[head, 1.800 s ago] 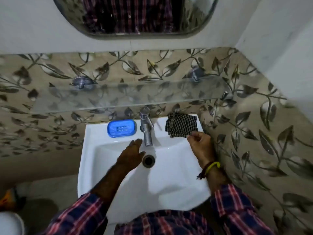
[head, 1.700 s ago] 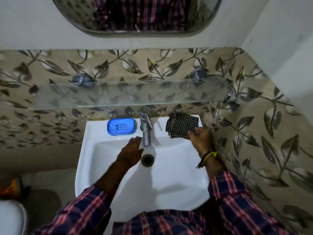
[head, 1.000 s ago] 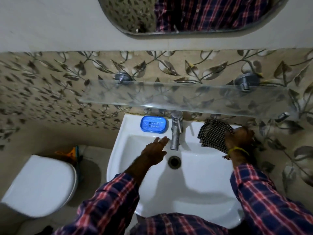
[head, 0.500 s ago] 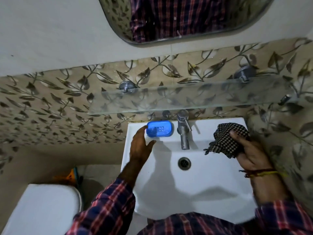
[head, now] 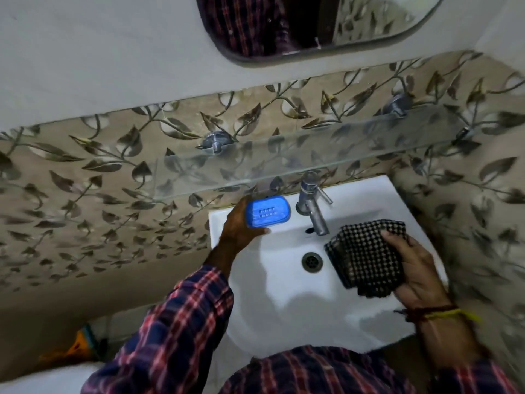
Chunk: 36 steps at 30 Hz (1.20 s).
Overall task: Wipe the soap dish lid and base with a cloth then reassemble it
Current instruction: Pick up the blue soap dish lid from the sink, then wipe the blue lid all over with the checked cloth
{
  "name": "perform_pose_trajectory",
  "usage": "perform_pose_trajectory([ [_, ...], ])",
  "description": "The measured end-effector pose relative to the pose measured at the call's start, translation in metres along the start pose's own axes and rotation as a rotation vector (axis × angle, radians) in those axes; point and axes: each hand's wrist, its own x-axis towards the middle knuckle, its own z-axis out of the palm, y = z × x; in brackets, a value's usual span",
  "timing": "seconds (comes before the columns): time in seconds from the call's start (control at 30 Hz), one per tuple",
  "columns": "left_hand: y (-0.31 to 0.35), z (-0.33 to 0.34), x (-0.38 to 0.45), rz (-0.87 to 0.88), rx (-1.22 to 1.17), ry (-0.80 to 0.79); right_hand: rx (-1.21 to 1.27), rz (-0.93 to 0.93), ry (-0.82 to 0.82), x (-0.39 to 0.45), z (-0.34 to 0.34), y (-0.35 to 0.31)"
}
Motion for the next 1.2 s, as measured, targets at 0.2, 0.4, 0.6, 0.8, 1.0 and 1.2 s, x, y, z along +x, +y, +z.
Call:
perform_pose_trajectory([
  [0.2,-0.014,0.004,0.011,0.019,-0.002,-0.018,0.232,0.212,0.043,-0.026,0.015,0.023],
  [0.4,-0.011,-0.001,0.008,0.152,0.066,0.038,0.144,0.183,-0.040,-0.025,0.029,0.026],
  [0.6,-0.009,0.002,0.009,0.206,0.073,0.090,0.145,0.197,-0.117,-0.008,0.037,0.016],
  [0.8,0.015,0.010,-0.002,0.248,-0.001,0.227,0.071,0.233,-0.173,0.008,0.026,0.004],
  [1.0,0.032,0.028,-0.057,0.137,-0.244,0.239,0.088,0.236,-0.201,0.019,0.000,-0.008],
  [1.2,0.053,0.052,-0.105,0.084,-0.478,0.282,0.129,0.317,-0.274,0.023,-0.015,-0.025],
])
